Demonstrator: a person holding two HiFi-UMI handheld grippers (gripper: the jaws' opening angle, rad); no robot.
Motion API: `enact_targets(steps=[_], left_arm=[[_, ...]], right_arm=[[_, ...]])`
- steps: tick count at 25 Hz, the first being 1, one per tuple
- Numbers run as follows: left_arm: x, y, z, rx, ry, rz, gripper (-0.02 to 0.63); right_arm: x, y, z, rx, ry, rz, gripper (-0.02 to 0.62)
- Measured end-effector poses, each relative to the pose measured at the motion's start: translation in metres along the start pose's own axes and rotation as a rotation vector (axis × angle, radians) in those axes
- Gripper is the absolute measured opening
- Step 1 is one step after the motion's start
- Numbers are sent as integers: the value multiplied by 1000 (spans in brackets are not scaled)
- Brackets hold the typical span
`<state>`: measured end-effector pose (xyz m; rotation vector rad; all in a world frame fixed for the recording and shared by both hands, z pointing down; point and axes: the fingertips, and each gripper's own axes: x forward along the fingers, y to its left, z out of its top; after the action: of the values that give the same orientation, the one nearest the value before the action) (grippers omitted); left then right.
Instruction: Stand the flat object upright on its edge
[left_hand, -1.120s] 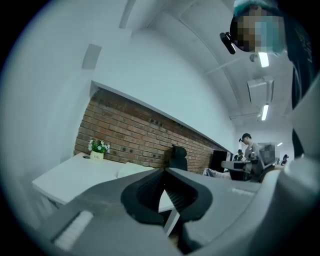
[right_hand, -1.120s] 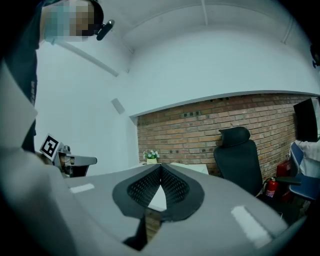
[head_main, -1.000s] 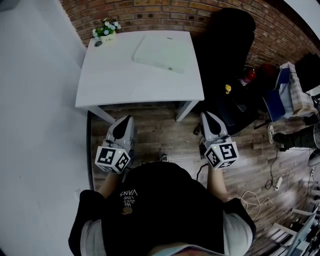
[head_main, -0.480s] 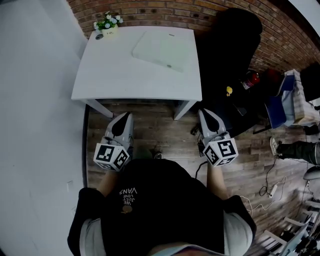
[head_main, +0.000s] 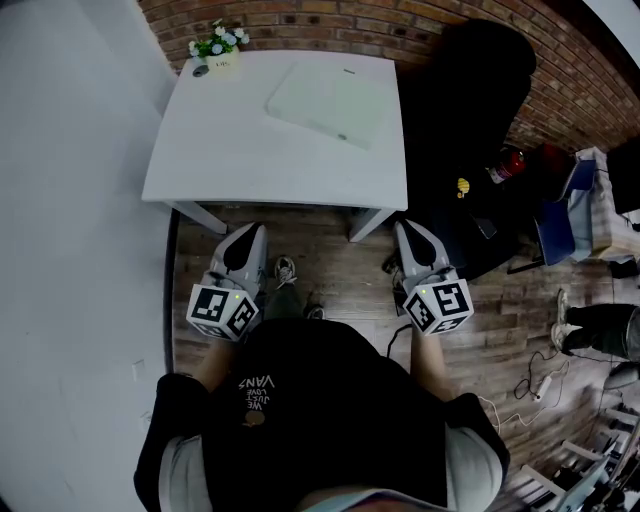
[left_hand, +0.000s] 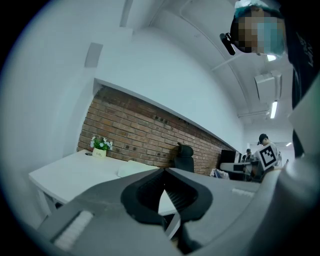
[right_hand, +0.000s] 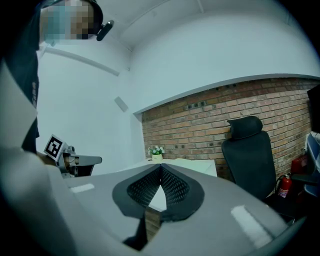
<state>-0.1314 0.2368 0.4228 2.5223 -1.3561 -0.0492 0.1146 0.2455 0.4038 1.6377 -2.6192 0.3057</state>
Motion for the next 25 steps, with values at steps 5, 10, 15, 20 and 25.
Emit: enact_targets(steps=[5, 10, 15, 20, 25], left_arm=[[20, 19, 3, -9, 6, -13, 0], [44, 43, 12, -14, 7, -32, 0], [70, 65, 20, -21, 13, -48, 0], [90, 92, 27, -26, 17, -60, 0], [108, 117, 33, -32, 24, -80, 0]], right_arm=[[22, -6, 3, 0, 4, -20, -2], [51, -13, 10, -3, 3, -43, -2], [83, -20, 16, 0, 4, -57, -2], [118, -22, 22, -6, 0, -61, -2], [148, -22, 27, -9, 0, -78, -2]])
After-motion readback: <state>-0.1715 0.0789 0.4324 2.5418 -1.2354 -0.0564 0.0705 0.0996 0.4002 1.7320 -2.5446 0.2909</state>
